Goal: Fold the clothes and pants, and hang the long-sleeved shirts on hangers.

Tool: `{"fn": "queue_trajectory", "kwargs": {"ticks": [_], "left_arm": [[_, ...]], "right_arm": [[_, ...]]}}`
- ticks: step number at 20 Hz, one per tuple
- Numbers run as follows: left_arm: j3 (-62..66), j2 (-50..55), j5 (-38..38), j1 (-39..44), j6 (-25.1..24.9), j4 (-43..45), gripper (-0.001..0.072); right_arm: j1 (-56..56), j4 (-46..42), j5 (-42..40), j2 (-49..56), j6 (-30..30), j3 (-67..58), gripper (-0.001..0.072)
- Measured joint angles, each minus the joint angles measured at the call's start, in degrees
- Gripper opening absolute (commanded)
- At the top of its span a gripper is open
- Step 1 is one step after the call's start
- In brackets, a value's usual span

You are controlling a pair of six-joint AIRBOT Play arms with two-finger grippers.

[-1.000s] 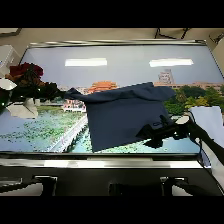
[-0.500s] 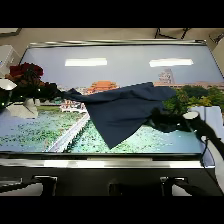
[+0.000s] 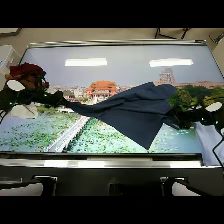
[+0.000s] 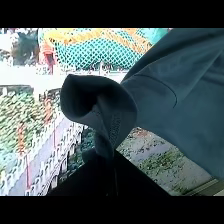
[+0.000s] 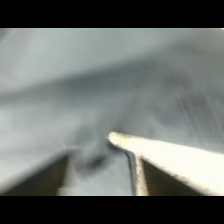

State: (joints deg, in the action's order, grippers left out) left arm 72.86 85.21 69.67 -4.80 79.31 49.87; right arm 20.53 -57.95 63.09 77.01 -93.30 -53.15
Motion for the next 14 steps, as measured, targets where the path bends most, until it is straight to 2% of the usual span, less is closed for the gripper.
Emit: {"fn": "queue_trajectory", "kwargs": {"ticks": [4, 8, 9, 10, 12, 14], "left_arm": [[0.0, 0.5, 0.9, 0.4, 0.0, 0.1, 0.0024], [0.0, 0.6, 1.2, 0.5, 0.0, 0.1, 0.0024], [0.0, 0.6, 1.3, 0.5, 0.0, 0.1, 0.0023], [0.0, 0.6, 1.3, 0.5, 0.0, 0.1, 0.0024], [0.0, 0.6, 1.3, 0.5, 0.0, 0.1, 0.0023], [0.2, 0.6, 1.4, 0.4, 0.0, 0.2, 0.0023]], "right_arm": [[-2.4, -1.9, 11.5, 0.2, 4.9, 5.4, 0.0605], [-8.8, -0.9, 12.4, -0.6, 6.4, 13.6, 0.0591], [-10.8, 0.4, 11.8, -0.7, 6.6, 14.8, 0.0553], [-12.5, 1.0, 11.0, -0.7, 6.6, 15.5, 0.0451], [-15.4, 2.6, 7.3, -0.7, 6.7, 16.5, 0.0032], [-16.9, 3.4, 4.3, -1.2, 6.7, 15.8, 0.0033]]}}
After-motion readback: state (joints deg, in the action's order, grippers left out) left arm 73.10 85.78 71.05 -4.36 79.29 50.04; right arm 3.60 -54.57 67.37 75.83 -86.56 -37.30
